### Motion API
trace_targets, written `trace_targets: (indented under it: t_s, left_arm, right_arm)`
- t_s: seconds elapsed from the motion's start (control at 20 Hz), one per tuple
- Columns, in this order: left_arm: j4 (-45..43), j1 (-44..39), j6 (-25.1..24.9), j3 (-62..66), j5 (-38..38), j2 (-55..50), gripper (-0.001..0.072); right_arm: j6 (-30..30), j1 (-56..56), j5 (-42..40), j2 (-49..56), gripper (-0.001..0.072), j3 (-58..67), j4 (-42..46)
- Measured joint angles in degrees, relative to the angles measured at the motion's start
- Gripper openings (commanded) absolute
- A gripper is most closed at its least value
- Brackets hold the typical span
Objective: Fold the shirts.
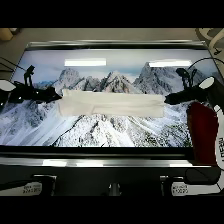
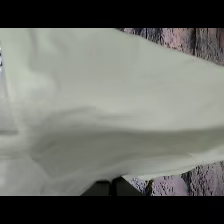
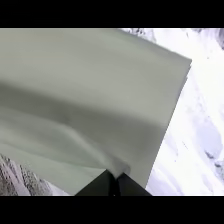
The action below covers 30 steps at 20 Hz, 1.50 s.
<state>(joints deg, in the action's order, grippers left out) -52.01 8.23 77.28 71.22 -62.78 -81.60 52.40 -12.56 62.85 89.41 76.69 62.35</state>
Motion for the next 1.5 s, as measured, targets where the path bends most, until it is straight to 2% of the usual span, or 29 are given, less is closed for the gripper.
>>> trace_targets:
  t_s: [0.3,0.35,0.4,0.45,0.5,0.55,0.75,0.95,1.2,1.25,1.3,1.35,1.4,1.45,1.5]
  left_arm:
    - [0.2,-0.4,2.8,11.3,0.7,-13.5,0.0029]
    - [0.2,-0.7,3.1,12.0,0.7,-15.1,0.0107]
    - [0.2,-0.9,3.2,12.6,0.6,-16.5,0.0312]
    - [0.3,-1.3,3.7,13.0,0.5,-17.7,0.0434]
    - [0.3,-1.6,3.8,13.4,0.2,-18.6,0.0459]
    - [0.4,-1.7,3.8,13.9,0.2,-19.0,0.0458]
    - [0.5,-0.8,4.0,18.0,-2.3,-18.9,0.0457]
    - [0.6,-1.0,2.9,21.4,-4.5,-16.0,0.0457]
    - [0.6,-3.7,2.4,22.5,-5.2,-12.0,0.0457]
    - [0.6,-4.5,2.4,22.6,-5.2,-11.6,0.0457]
    - [0.6,-5.6,2.4,22.6,-5.3,-11.3,0.0456]
    - [0.6,-6.7,2.3,22.7,-5.3,-11.2,0.0449]
    - [0.6,-7.7,2.3,22.7,-5.2,-11.1,0.0311]
    - [0.6,-9.0,2.3,22.7,-5.0,-11.3,0.0031]
    - [0.6,-10.4,2.4,22.7,-4.5,-11.6,0.0027]
  right_arm:
    - [1.5,0.9,-4.5,7.9,0.0019,5.9,-0.1]
    - [1.6,0.9,-4.7,9.0,0.0024,6.3,-0.1]
    - [1.7,1.0,-4.7,10.0,0.0138,6.5,-0.1]
    - [1.9,1.0,-4.3,11.0,0.0417,6.6,0.0]
    - [2.1,0.9,-4.2,11.6,0.0689,6.8,-0.1]
    - [2.1,0.9,-3.9,11.9,0.0693,6.9,-0.5]
    - [1.9,-2.1,-2.1,11.8,0.0690,7.4,-2.0]
    - [2.9,-4.9,3.9,13.6,0.0688,7.5,-3.5]
    - [3.1,-4.5,8.1,17.6,0.0664,7.6,-10.1]
    - [3.2,-3.9,8.1,18.0,0.0587,7.7,-10.8]
    - [3.5,-3.2,7.5,18.3,0.0404,7.7,-11.1]
    - [3.6,-2.4,6.5,18.7,0.0072,7.6,-11.3]
    - [3.8,-1.6,5.6,18.9,0.0017,7.5,-11.2]
    - [4.0,-1.0,5.4,18.8,0.0018,7.5,-11.4]
    - [3.6,-0.5,4.6,18.4,0.0018,7.5,-12.4]
